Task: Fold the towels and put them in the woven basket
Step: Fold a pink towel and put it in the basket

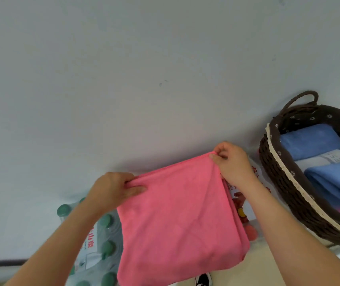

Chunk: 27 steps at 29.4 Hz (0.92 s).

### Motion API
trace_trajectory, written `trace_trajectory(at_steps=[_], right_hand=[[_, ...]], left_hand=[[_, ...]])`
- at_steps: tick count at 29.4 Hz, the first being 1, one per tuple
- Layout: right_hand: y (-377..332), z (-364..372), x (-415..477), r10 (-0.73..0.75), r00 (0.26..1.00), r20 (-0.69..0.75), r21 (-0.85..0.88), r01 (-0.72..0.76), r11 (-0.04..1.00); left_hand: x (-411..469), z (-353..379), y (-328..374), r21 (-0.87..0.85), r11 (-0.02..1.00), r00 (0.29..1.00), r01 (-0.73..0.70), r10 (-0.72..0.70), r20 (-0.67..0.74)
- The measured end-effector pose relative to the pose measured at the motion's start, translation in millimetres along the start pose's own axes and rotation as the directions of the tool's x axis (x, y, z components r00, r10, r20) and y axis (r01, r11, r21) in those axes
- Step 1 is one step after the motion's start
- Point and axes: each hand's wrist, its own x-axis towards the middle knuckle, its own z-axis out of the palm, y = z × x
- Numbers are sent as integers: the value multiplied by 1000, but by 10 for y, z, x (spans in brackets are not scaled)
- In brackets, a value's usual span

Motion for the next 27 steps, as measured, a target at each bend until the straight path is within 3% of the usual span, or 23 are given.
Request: trace_trajectory(at_steps=[4, 7, 9, 12, 14, 18, 22, 27], right_hand=[[-147, 39, -85, -12, 999, -43, -34, 11, 999], [-300, 34, -210, 60, 996, -59, 105, -53, 993], [-388, 9, -301, 22, 991, -132, 94, -10, 996], [-545, -70, -539, -48, 969, -244, 20, 55, 998], [-627, -116, -756, -66, 948, -312, 30, 79, 996], [-768, -300, -1227, -105, 878, -467, 14, 126, 992], [-953, -672, -1590, -176, 763, -622, -77, 164, 983], [-1367, -1129, -1668, -300, 639, -708, -267, 151, 952]], left_hand=[[-189, -170, -213, 53, 986, 968, -160, 168, -185], [-321, -254, -367, 45, 975, 924, -219, 222, -312], [-435, -321, -410, 39, 975, 899, -219, 217, -380], [-646, -506, -347, -204, 970, 927, -129, 45, -371], [-796, -627, -255, -439, 896, 948, -75, -72, -309], [-1100, -828, 46, -700, 693, 950, -173, -70, -305], [-1355, -925, 386, -822, 495, 958, -282, 105, -266], [-1703, -839, 772, -843, 397, 880, -362, 443, -169]])
